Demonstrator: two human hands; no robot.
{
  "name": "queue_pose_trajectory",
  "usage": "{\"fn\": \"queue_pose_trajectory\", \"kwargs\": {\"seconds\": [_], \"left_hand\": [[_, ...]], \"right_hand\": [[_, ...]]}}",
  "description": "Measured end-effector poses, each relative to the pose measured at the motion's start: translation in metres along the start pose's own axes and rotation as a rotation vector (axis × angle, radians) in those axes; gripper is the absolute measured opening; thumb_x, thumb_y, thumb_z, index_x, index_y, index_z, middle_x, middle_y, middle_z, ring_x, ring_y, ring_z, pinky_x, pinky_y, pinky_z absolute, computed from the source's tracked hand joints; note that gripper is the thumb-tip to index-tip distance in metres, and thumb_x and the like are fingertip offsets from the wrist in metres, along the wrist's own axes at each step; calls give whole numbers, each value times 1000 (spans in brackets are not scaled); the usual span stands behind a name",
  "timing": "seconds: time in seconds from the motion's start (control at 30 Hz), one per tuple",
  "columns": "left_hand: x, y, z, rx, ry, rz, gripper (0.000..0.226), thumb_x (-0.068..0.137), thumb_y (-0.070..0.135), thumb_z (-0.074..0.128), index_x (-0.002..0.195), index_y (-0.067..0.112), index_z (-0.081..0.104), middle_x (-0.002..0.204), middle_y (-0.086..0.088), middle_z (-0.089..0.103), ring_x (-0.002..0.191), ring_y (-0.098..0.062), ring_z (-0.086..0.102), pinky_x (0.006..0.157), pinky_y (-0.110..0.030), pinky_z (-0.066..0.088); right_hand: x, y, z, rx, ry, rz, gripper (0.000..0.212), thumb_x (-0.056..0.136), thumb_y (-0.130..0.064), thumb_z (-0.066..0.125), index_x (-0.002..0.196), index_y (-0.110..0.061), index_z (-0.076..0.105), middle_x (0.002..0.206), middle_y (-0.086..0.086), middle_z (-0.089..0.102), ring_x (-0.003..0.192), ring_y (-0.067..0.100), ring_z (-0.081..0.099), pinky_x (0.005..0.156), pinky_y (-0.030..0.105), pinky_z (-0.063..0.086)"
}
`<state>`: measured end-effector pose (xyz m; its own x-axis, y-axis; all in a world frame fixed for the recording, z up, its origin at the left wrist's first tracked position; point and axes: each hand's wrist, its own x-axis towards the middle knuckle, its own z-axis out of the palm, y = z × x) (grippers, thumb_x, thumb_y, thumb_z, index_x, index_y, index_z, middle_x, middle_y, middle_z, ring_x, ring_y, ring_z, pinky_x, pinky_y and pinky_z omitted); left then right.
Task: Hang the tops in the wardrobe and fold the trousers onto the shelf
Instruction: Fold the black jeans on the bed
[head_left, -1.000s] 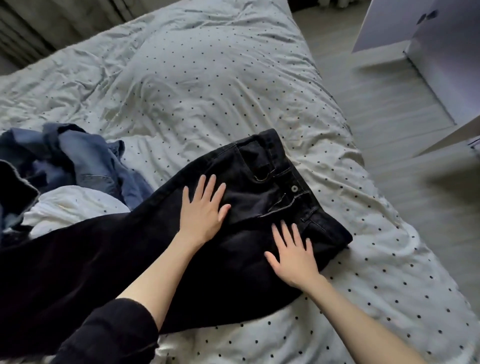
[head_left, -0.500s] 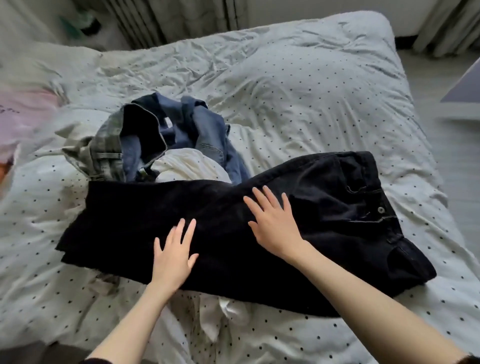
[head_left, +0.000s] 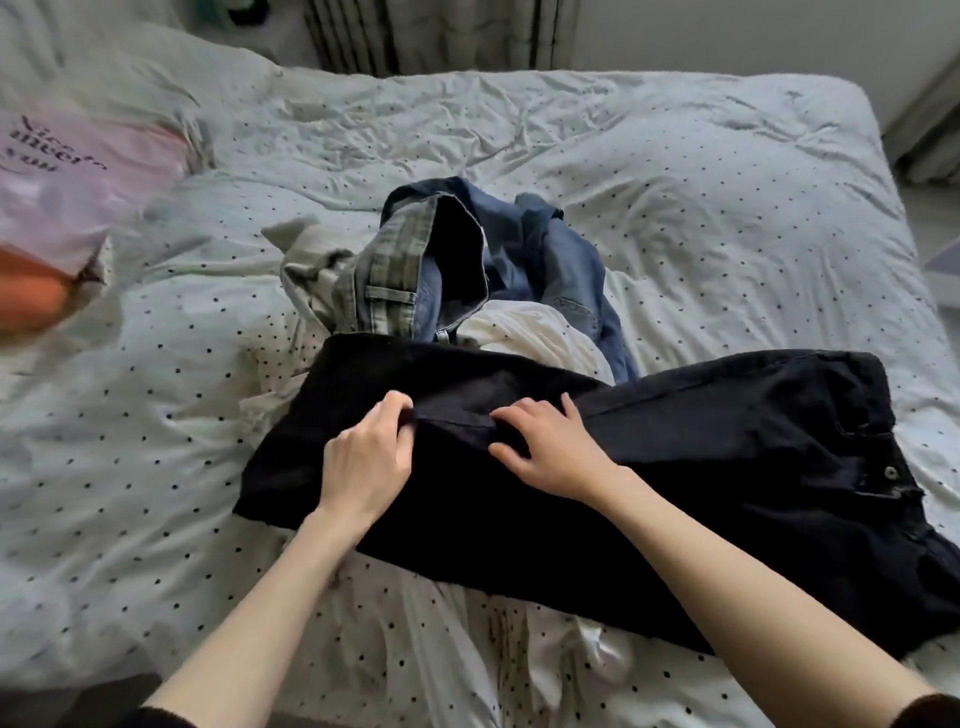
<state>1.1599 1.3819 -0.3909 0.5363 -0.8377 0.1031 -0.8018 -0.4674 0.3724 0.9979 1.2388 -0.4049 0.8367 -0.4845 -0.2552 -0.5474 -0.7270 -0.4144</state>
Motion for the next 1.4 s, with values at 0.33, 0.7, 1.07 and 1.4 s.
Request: {"fn": "queue_pose_trajectory", "kwargs": {"seconds": [0.33,0.7,1.07,1.4], "left_hand": [[22,-23,-55,142,-128,7,21,87,16,59,106,23,62,98,-3,64,89,-34,63,69,-42,49],[43,-50,-136,-91,256,-528,37,80,-1,49,107,17,65,102,-20,67,93,-41,59,77,-40,45],[160,-36,-204,418,221,-467,43,77,9,53,120,12,57,130,-18,49,127,-33,30,108,-56,14],[86,-57,-32,310,-259,-212,52,97,23,39,147,23,22,158,-5,6,145,-23,2,114,-44,16]], "right_hand": [[-18,-5,-115,273,570,47,9,82,-7,65,90,-10,70,82,-3,63,85,25,62,85,52,42],[-37,18,-174,444,624,254,9,80,-28,65,84,-25,73,76,-5,69,80,17,65,79,36,50],[60,22,-200,273,442,544,34,83,-55,56,104,-29,63,109,-2,66,111,24,54,97,42,25],[48,-10,-59,-7,333,229,46,94,-32,53,137,-18,46,144,2,44,136,22,34,108,41,27]]}}
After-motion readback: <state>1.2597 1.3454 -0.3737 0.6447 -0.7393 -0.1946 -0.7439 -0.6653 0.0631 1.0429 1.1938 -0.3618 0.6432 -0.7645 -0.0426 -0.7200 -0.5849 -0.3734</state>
